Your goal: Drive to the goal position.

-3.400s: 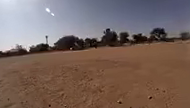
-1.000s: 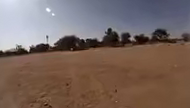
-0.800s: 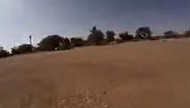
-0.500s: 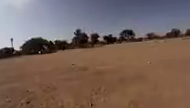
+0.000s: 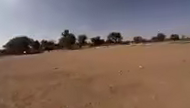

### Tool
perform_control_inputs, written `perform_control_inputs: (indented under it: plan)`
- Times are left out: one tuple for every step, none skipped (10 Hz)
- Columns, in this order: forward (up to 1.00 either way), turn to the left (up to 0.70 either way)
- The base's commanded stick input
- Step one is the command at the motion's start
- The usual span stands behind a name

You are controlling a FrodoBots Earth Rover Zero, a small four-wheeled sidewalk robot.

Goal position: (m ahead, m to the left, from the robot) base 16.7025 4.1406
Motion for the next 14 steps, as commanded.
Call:
perform_control_inputs:
  plan:
    - [0.70, 0.00]
    - [0.70, 0.00]
    - [0.70, 0.00]
    - [0.70, 0.00]
    - [0.70, 0.00]
    - [0.70, 0.00]
    - [0.70, 0.00]
    - [0.70, 0.00]
    - [0.70, 0.00]
    - [0.70, 0.00]
    - [0.70, 0.00]
    - [0.70, 0.00]
    - [0.70, 0.00]
    - [0.70, 0.00]
